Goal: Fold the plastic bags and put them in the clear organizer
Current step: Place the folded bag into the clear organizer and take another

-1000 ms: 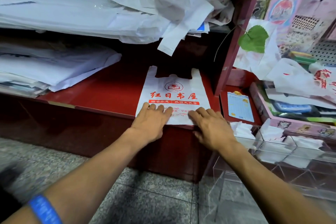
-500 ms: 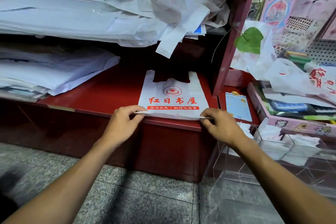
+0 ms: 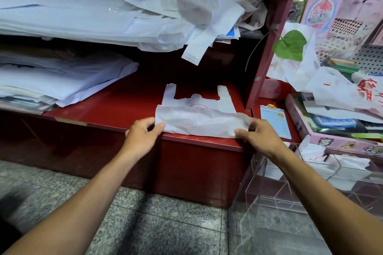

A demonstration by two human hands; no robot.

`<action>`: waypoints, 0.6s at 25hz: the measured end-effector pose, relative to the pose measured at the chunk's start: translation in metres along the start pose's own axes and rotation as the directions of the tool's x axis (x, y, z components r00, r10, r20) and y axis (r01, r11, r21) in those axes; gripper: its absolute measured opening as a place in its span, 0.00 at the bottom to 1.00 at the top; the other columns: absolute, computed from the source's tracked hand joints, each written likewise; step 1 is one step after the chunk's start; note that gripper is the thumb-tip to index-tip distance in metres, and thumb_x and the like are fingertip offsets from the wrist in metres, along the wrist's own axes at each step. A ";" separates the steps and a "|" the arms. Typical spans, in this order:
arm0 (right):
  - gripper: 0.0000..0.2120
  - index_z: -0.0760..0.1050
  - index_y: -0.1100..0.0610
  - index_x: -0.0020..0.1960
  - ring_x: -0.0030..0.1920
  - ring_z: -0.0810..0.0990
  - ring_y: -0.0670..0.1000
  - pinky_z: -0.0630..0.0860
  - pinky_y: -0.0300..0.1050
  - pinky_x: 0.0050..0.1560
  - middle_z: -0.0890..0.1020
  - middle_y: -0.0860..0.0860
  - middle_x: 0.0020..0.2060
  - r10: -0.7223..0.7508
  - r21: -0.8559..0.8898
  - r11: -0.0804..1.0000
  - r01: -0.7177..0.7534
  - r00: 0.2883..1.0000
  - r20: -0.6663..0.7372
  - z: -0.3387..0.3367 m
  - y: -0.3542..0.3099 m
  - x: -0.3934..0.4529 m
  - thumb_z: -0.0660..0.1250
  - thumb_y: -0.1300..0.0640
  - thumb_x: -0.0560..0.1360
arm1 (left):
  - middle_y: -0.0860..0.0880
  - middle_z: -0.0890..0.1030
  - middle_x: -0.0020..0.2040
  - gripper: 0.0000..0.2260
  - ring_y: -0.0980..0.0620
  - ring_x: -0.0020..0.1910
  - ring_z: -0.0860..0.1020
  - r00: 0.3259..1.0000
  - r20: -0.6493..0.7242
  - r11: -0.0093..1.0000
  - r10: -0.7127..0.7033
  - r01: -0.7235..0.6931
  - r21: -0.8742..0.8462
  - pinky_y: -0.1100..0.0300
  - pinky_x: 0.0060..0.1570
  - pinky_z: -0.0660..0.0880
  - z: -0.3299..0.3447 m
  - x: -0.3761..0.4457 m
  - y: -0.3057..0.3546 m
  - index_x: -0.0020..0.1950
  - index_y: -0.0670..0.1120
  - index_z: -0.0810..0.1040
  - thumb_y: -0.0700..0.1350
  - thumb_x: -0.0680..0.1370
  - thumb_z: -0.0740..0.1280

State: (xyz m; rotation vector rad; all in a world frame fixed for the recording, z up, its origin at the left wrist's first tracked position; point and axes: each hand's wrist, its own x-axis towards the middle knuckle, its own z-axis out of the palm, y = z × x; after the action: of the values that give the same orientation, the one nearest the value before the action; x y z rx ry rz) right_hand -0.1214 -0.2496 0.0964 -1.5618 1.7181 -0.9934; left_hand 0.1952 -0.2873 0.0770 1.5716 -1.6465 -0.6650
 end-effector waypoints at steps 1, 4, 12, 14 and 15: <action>0.03 0.82 0.56 0.47 0.38 0.81 0.49 0.76 0.42 0.42 0.84 0.48 0.38 0.029 0.008 1.000 -0.029 0.999 -0.039 0.000 -0.001 0.001 0.70 0.58 0.76 | 0.50 0.76 0.31 0.20 0.49 0.35 0.75 1.000 -0.023 1.000 -0.014 0.014 -0.001 0.52 0.49 0.70 0.001 -0.001 0.002 0.38 0.44 0.75 0.62 0.71 0.63; 0.18 0.74 0.60 0.32 0.29 0.71 0.48 0.68 0.42 0.34 0.75 0.49 0.25 0.063 -0.004 0.998 -0.064 0.988 -0.140 0.004 -0.001 0.005 0.67 0.54 0.78 | 0.51 0.70 0.29 0.17 0.49 0.33 0.71 0.994 -0.103 0.998 -0.043 0.048 0.047 0.51 0.48 0.66 0.002 -0.002 0.003 0.36 0.41 0.73 0.54 0.75 0.67; 0.07 0.74 0.52 0.52 0.41 0.80 0.52 0.77 0.48 0.45 0.81 0.50 0.39 0.030 -0.205 0.977 -0.066 0.984 -0.174 0.016 -0.001 0.011 0.69 0.51 0.77 | 0.53 0.81 0.39 0.14 0.61 0.43 0.75 0.993 -0.109 0.992 -0.046 0.058 0.115 0.54 0.54 0.60 -0.001 -0.010 0.006 0.55 0.59 0.72 0.46 0.74 0.70; 0.10 0.72 0.51 0.54 0.41 0.80 0.52 0.78 0.49 0.45 0.80 0.50 0.39 0.033 -0.184 0.981 -0.066 0.983 -0.179 0.017 -0.001 0.010 0.69 0.49 0.77 | 0.53 0.80 0.38 0.13 0.56 0.42 0.77 0.993 -0.103 0.993 -0.052 0.063 0.100 0.53 0.53 0.65 0.000 -0.008 0.006 0.54 0.59 0.73 0.45 0.73 0.70; 0.11 0.72 0.50 0.54 0.41 0.80 0.51 0.77 0.49 0.43 0.80 0.50 0.39 0.044 -0.147 0.987 -0.070 0.984 -0.174 0.016 -0.002 0.009 0.69 0.48 0.76 | 0.53 0.79 0.37 0.11 0.54 0.41 0.77 0.993 -0.098 0.995 -0.070 0.076 0.058 0.54 0.50 0.67 0.001 -0.007 0.005 0.52 0.57 0.76 0.45 0.73 0.70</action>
State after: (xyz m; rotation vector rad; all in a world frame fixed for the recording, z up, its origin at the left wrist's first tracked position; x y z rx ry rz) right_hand -0.1075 -0.2604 0.0902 -1.5499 1.9871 -1.0121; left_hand 0.1915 -0.2798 0.0791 1.6885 -1.5585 -0.5723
